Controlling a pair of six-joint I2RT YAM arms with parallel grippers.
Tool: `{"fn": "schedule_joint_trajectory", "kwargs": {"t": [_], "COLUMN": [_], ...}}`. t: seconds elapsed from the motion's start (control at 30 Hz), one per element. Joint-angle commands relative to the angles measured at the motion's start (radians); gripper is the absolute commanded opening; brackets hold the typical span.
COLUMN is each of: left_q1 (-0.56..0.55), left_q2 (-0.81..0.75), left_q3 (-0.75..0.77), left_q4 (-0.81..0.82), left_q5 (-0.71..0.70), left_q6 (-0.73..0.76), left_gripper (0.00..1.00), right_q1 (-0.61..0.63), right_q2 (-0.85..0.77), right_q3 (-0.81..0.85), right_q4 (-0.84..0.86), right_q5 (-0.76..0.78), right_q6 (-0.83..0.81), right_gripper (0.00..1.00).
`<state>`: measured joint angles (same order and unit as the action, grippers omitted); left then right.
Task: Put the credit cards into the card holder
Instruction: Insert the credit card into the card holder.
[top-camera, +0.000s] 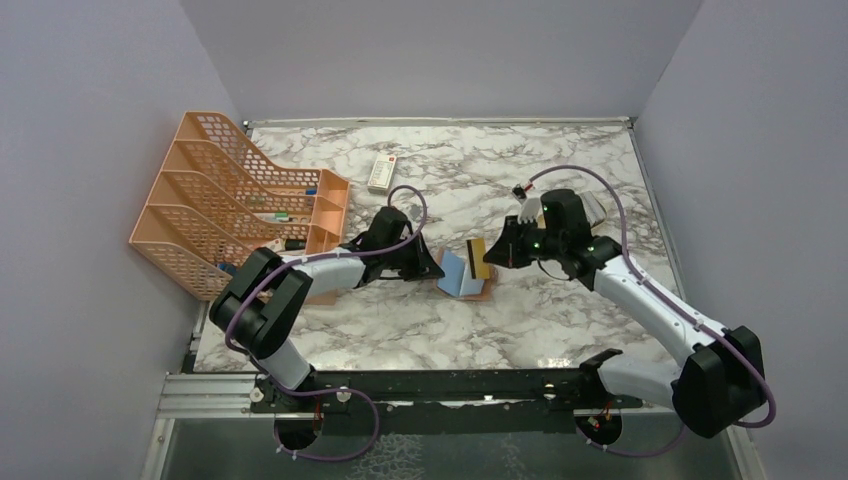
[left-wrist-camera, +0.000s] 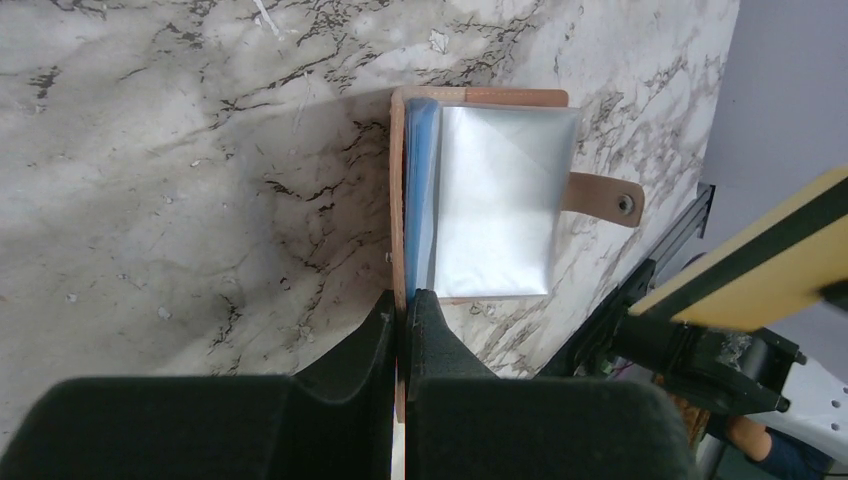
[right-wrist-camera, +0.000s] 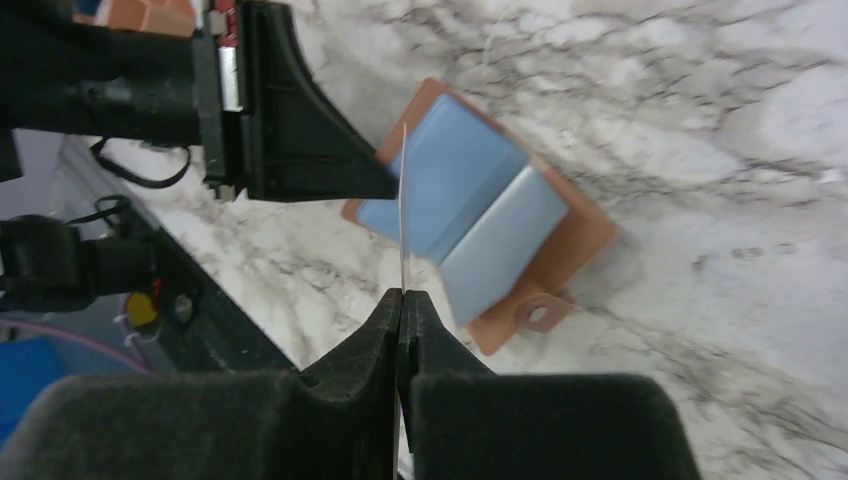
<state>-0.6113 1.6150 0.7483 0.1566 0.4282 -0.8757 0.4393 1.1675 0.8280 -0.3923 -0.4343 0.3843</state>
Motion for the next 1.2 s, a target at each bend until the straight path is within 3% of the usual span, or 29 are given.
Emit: {"fn": "schedule_joint_trajectory", "kwargs": {"t": [0.0, 0.2, 0.4, 0.7, 1.17], "left_q1": [-0.011, -0.035, -0.037, -0.036, -0.036], "left_q2": [0.013, -0.029, -0.066, -0.112, -0.150], "left_q3": [-0.029, -0.079, -0.122, -0.168, -0.168], "left_q4": [0.101, 0.116, 0.109, 0.060, -0.005], "left_q5": [-0.013, -0.048, -0.060, -0.086, -0.111], "left_q6": [-0.067, -0.083, -0.059, -0.009, 0.044], "left_gripper": [0.00, 0.01, 0.20, 0.29, 0.17], "right_q1": [0.024, 0.029, 0.027, 0.027, 0.010], "right_q2": [-0.015, 0.037, 0.142, 0.154, 0.200], "right_q3": [-0.102, -0.185, -0.227, -0.248, -0.242], "right_q4": [0.214, 0.264, 0.286, 0.296, 0.303], "right_q5": [-0.130, -0.081, 0.012, -0.002, -0.038], "right_q6": [0.187, 0.285, 0.195, 0.204, 0.213], "right_gripper": [0.01, 0.01, 0.01, 0.01, 0.01]}}
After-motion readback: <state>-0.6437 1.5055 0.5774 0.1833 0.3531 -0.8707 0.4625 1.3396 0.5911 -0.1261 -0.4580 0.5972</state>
